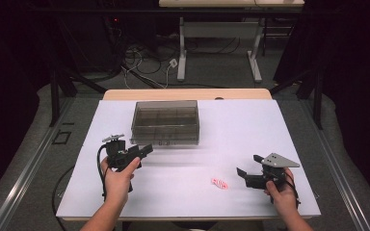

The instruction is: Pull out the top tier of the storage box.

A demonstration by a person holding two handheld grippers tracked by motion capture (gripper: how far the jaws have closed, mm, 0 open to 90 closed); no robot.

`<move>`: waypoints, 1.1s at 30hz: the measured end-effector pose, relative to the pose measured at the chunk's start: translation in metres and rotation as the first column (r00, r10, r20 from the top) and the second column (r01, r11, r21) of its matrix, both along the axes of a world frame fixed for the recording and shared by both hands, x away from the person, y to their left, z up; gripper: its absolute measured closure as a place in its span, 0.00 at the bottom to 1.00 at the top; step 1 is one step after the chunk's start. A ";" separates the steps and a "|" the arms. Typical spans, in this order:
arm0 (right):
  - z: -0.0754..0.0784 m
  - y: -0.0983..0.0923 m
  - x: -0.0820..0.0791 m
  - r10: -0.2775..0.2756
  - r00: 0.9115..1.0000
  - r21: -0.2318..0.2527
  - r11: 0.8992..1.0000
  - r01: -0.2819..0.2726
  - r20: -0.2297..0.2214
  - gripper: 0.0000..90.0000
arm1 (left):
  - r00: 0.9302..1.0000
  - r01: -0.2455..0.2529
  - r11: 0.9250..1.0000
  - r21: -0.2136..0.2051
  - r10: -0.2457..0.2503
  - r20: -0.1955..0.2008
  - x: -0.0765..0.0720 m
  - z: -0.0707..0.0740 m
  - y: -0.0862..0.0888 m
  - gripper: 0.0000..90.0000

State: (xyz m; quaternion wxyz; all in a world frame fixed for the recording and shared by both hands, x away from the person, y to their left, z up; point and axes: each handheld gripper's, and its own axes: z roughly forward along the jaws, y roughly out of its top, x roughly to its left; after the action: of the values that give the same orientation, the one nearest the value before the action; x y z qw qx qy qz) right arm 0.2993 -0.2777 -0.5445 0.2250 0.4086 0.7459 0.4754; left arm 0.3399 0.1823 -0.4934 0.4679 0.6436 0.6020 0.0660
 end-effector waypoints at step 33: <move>0.000 -0.001 0.000 -0.006 1.000 0.002 1.000 0.006 0.000 0.16 | 0.995 0.009 0.953 0.303 -0.039 0.093 0.019 0.022 0.015 0.47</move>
State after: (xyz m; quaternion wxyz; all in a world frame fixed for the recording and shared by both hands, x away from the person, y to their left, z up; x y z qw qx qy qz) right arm 0.2991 -0.2783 -0.5442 0.2260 0.4111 0.7441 0.4756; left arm 0.3591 0.1975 -0.4709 0.3936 0.7109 0.5533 0.1831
